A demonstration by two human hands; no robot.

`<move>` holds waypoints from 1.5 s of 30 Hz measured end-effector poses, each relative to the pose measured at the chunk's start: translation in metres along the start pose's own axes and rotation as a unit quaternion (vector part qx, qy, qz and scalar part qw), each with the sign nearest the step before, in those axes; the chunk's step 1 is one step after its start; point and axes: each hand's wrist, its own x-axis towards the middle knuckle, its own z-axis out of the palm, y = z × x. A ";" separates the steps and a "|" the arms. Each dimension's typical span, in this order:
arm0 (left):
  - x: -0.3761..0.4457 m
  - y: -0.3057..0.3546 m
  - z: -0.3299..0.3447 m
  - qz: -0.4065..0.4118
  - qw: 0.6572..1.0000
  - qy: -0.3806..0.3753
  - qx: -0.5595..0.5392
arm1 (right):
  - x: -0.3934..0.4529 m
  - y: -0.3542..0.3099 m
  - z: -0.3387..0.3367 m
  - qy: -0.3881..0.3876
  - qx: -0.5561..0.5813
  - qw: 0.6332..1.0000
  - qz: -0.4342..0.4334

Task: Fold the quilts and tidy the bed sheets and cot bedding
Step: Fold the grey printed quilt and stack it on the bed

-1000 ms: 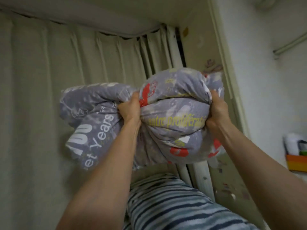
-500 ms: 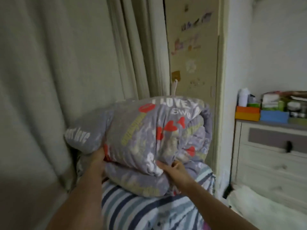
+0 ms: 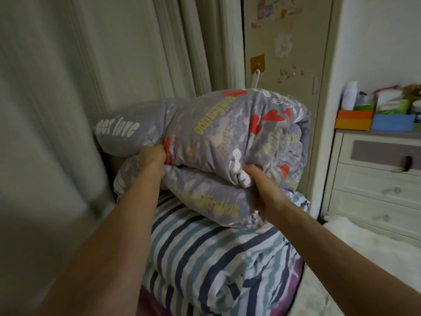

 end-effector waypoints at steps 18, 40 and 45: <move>-0.091 -0.013 -0.008 -0.068 0.996 -0.029 -0.056 | -0.046 0.000 0.038 0.072 -0.003 0.997 -0.033; -0.274 -0.128 0.055 -0.209 0.964 -0.009 0.167 | -0.050 0.003 0.025 -0.098 0.061 0.993 0.006; -0.288 -0.122 0.041 -0.220 0.972 -0.014 0.082 | -0.061 0.029 0.050 -0.133 -0.012 0.991 0.013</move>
